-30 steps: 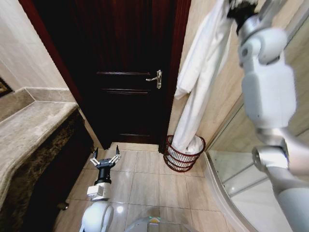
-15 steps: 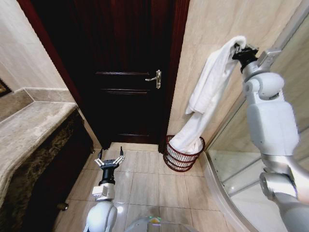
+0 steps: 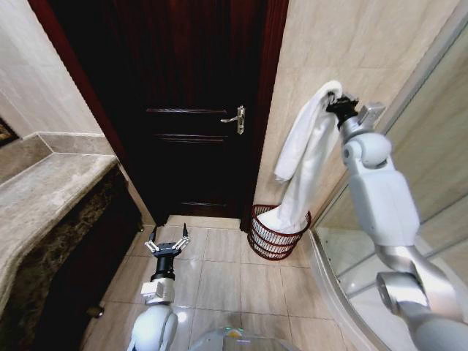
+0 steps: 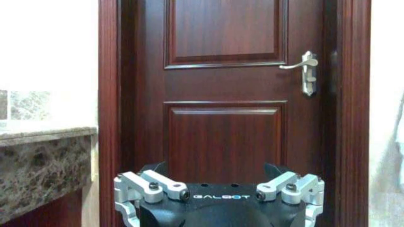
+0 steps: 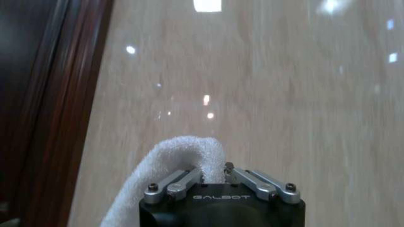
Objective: Discard the used towel into the hamper.
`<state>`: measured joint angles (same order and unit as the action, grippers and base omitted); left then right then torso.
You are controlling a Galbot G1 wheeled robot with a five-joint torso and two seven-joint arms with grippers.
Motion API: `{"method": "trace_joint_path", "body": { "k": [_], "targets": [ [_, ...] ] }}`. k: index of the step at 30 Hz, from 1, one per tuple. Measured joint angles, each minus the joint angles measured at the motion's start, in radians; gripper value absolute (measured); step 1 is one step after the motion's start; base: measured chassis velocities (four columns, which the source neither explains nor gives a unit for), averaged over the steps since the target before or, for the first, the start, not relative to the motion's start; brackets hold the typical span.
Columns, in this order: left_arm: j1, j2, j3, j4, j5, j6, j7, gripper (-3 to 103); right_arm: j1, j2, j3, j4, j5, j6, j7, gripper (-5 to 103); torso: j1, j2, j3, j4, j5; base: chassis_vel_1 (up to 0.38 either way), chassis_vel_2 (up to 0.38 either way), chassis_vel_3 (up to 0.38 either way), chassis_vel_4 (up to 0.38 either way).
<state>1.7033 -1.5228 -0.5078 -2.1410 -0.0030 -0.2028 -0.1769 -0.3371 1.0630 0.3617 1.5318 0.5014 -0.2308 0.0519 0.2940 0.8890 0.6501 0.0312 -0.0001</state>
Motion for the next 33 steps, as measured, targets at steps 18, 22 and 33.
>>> {"method": "trace_joint_path", "body": {
  "k": [18,22,33],
  "targets": [
    [0.002,-0.002,0.011,-0.012,0.020,0.001,0.001,100,-0.282,0.089,0.124,-0.094,-0.105,0.133,-0.071,6,0.000,0.000,0.000,0.0002,0.0001,0.000,0.000,0.000,0.000],
    [0.003,-0.001,0.007,-0.012,0.018,0.001,-0.002,100,-0.318,0.123,0.139,-0.146,-0.183,0.184,-0.093,6,0.000,0.000,0.000,0.0000,0.0000,0.000,0.000,0.000,0.000],
    [0.005,-0.002,0.004,-0.006,0.010,-0.009,-0.004,100,-0.353,0.224,0.167,-0.290,-0.301,0.258,-0.104,6,0.000,0.000,0.000,0.0001,-0.0002,0.000,0.000,0.000,0.000]
  ]
}}
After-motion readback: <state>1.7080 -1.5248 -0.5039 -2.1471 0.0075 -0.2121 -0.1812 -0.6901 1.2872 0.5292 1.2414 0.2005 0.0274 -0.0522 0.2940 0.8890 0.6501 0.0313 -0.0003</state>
